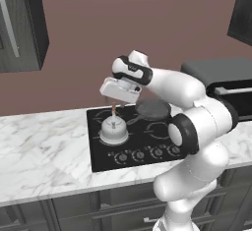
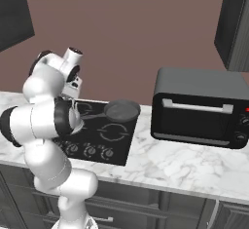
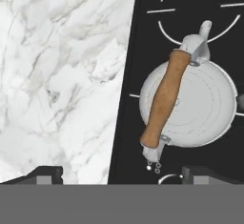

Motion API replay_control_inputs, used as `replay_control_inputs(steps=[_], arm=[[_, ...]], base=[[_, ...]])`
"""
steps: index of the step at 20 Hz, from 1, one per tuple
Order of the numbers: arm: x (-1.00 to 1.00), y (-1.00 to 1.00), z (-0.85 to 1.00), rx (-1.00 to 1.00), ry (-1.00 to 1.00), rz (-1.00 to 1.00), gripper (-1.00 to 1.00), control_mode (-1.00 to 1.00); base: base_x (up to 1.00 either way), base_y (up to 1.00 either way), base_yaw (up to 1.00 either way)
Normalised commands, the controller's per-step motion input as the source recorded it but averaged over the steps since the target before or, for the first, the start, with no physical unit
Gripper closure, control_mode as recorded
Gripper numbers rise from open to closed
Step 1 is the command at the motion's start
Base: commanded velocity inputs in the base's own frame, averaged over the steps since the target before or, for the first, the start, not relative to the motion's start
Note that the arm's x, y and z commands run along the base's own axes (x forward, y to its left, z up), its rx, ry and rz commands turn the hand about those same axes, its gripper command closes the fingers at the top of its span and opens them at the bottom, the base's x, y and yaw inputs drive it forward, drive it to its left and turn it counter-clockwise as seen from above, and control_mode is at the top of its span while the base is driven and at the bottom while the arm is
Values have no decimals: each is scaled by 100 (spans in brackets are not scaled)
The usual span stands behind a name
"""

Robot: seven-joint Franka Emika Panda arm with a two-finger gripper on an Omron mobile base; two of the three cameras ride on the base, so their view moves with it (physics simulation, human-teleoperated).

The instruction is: Pick the kettle from the counter and place it on a stove burner. Then turn the burner on.

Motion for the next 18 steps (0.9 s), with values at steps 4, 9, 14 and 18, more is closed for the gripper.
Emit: replay_control_inputs(steps=[4,9,14,18], arm=[[-76,0,27,-11,-10,2,-100,-100],[-87,0,12,-19,-17,0,-100,-100],[-84,0,0,-15,-14,0,-100,-100],[-70,0,-11,-1,-9,0,-100,-100]], base=[[0,0,0],[0,0,0],[0,0,0],[0,0,0]])
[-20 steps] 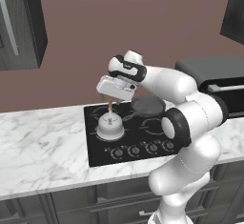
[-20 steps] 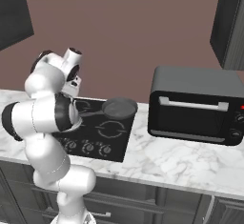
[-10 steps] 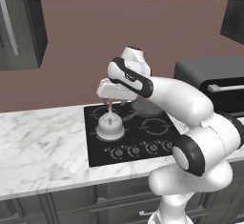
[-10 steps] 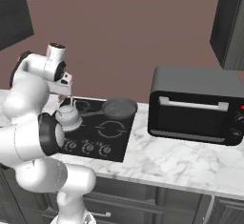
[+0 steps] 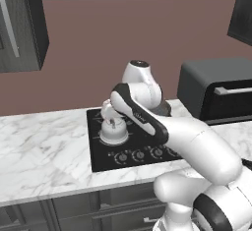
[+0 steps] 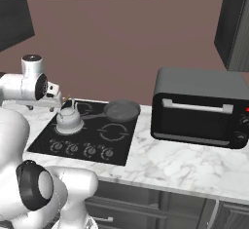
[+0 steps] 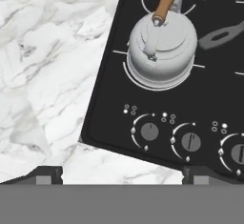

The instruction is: Pick the kettle from the counter and place it on a stove burner. Then turn the burner on.

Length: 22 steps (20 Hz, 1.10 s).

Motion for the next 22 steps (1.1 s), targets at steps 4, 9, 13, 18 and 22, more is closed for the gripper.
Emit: replay_control_inputs(steps=[4,9,13,18,22], arm=[[-49,-1,-11,0,-7,0,-100,-100],[-38,-7,-25,0,-8,-4,-100,-100],[-15,-5,-34,0,-7,-8,-100,-100],[-2,-2,-27,0,-2,-12,-100,-100],[0,0,-16,0,0,-18,-100,-100]], base=[[0,0,0],[0,0,0],[0,0,0],[0,0,0],[0,0,0]])
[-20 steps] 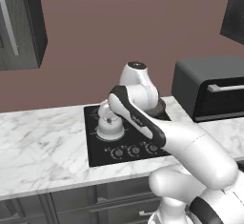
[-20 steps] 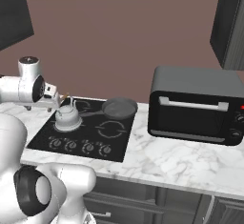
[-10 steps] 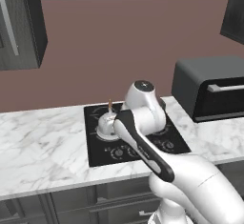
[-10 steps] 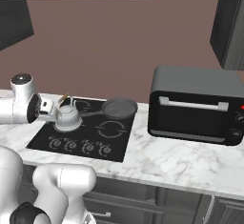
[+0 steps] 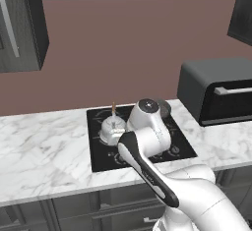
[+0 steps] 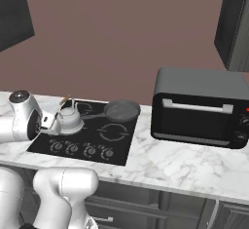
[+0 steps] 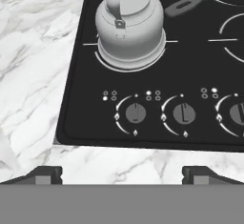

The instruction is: Pick the kettle from the counter and place it on a stove burner. Then turn the burner on.

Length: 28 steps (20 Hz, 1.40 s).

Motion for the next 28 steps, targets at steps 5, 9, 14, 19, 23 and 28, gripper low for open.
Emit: replay_control_inputs(steps=[5,9,14,19,23,28], arm=[[0,0,-17,1,2,-16,-100,-100],[4,0,-14,4,1,-9,-100,-100],[14,0,-10,5,4,-1,-100,-100],[21,0,-18,2,7,0,-100,-100],[19,0,-22,0,6,0,-100,-100],[22,0,-16,0,4,0,-100,-100]], base=[[0,0,0],[0,0,0],[0,0,0],[0,0,0],[0,0,0],[0,0,0]])
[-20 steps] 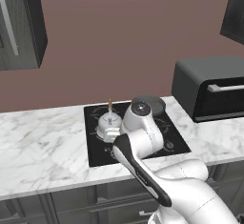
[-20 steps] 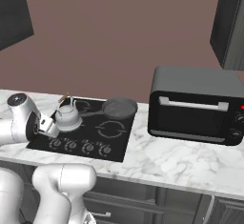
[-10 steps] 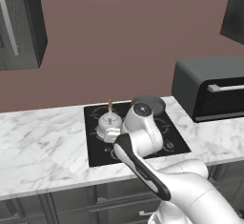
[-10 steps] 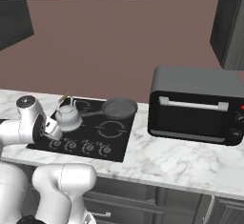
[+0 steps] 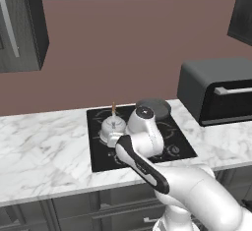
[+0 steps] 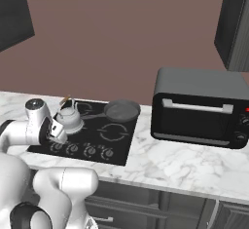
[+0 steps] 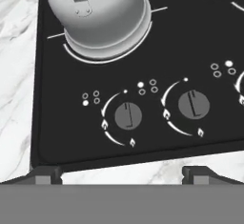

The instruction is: Pick the kettle from the counter and place it on a stove burner. Then turn the burner on.

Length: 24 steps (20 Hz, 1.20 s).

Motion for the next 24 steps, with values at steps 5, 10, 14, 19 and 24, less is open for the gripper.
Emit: replay_control_inputs(steps=[5,10,14,19,24], arm=[[26,0,-22,0,1,0,-100,-100],[12,0,-29,0,0,0,-100,-100],[12,0,-23,0,0,0,-100,-100],[13,0,-23,0,0,0,-100,-100],[5,0,-22,0,0,0,-100,-100]], base=[[0,0,0],[0,0,0],[0,0,0],[0,0,0],[0,0,0]])
